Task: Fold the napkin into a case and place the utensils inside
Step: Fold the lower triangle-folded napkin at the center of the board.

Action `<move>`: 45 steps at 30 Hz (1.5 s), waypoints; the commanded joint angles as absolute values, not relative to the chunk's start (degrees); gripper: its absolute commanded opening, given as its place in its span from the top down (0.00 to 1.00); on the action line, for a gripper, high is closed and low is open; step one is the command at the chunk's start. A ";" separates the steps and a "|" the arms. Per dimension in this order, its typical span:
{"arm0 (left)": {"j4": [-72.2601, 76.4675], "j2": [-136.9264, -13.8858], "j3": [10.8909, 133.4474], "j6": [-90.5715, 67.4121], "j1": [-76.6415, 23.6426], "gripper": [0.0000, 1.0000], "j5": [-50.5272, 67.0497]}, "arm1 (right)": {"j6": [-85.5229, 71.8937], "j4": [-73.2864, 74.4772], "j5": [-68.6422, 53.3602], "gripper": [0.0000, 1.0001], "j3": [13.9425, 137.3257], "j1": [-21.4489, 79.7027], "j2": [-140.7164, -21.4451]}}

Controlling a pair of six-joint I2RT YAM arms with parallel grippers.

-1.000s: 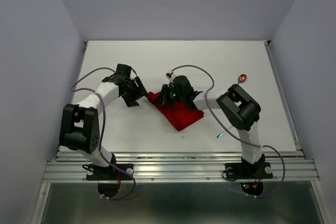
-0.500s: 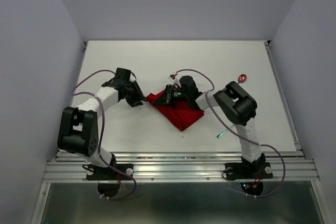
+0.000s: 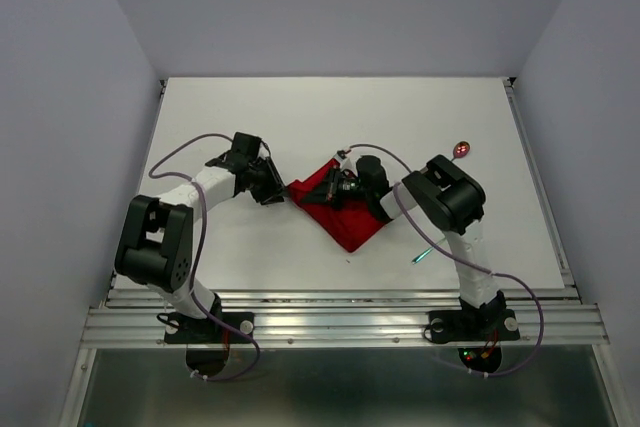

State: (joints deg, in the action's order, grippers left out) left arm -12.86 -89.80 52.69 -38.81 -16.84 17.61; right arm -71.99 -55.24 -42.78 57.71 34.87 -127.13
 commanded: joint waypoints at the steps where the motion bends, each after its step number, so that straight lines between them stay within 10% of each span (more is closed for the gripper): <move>1: -11.78 -91.05 55.72 -38.67 -17.67 0.63 17.93 | -79.17 -68.88 -44.47 0.99 55.82 33.66 -130.07; 32: -8.00 -104.41 65.13 -37.97 -22.32 0.73 18.02 | -91.50 -85.26 -45.18 0.99 52.03 31.55 -136.85; 45: -8.44 -107.93 64.07 -37.71 -23.11 0.74 14.68 | -76.04 -57.88 -35.79 0.29 48.25 31.55 -124.29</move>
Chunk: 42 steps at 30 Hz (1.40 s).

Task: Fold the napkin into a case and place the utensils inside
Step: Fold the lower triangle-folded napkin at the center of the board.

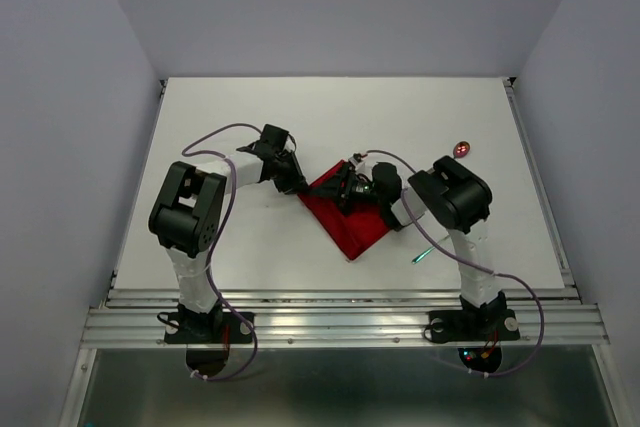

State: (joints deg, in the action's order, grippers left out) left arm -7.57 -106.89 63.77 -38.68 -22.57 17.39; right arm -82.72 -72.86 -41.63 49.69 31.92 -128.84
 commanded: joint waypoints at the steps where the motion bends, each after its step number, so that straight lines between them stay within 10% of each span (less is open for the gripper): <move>1: -8.44 -107.93 63.81 -37.71 -23.12 0.74 14.59 | -73.85 -55.74 -34.81 0.27 48.16 31.55 -123.15; 18: -11.16 -109.42 64.86 -36.83 -23.73 0.74 13.10 | -42.82 -6.01 -12.57 0.16 52.82 33.39 -98.53; 35: -14.41 -109.77 67.24 -36.56 -24.43 0.74 11.07 | -34.10 -0.09 -18.45 0.09 40.25 37.35 -87.36; 42: -15.12 -110.21 68.29 -36.56 -24.87 0.74 10.64 | -34.80 -1.67 -20.57 0.39 39.38 38.41 -87.63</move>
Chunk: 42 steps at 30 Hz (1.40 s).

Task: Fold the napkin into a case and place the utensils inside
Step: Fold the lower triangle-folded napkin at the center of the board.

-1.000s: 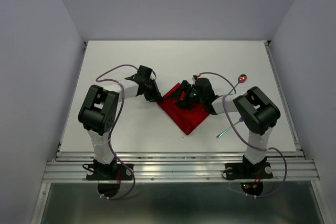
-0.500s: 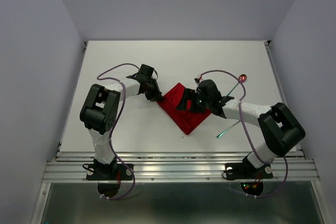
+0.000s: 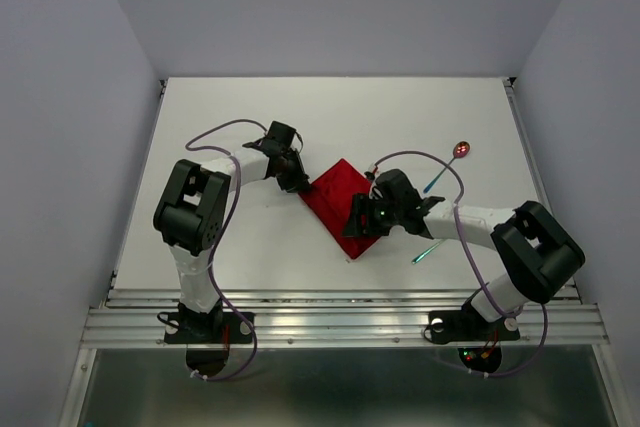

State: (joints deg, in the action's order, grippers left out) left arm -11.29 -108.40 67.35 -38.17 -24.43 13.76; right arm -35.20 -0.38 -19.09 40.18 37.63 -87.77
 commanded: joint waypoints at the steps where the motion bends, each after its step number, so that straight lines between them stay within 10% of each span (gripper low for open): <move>1: -15.20 -110.21 68.38 -36.56 -24.87 0.74 10.55 | -35.07 -1.84 -20.48 0.44 39.20 38.41 -87.45; 14: -17.05 -109.78 70.31 -35.77 -24.87 0.73 9.41 | -39.63 -3.87 -15.91 0.99 38.58 38.41 -84.82; 42: -23.03 -103.01 76.82 -30.85 -25.58 0.36 4.13 | -44.73 -8.17 -28.47 0.99 39.55 30.42 -89.38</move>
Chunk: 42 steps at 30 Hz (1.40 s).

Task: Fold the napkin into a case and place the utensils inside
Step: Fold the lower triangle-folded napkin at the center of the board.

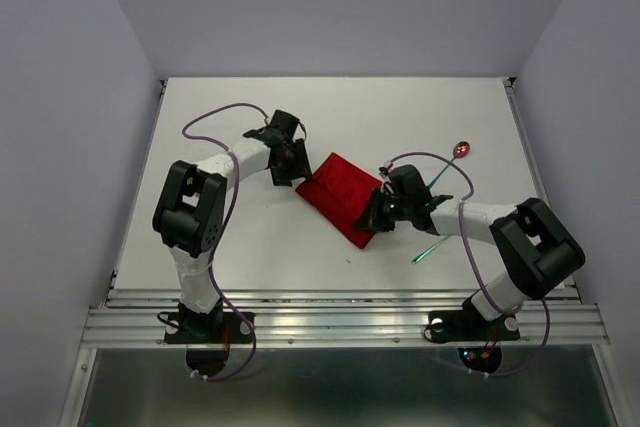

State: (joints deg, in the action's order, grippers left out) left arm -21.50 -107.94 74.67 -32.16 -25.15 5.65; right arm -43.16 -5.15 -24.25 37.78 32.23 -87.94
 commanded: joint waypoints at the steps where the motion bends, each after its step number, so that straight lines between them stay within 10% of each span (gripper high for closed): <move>1: -23.11 -102.49 76.56 -30.85 -25.75 0.36 3.96 | -45.35 -8.43 -29.78 0.99 39.55 29.63 -89.73; 42: -21.80 -109.15 82.88 -26.02 -29.00 0.65 9.05 | -46.50 -8.00 -47.11 0.99 45.70 19.07 -100.37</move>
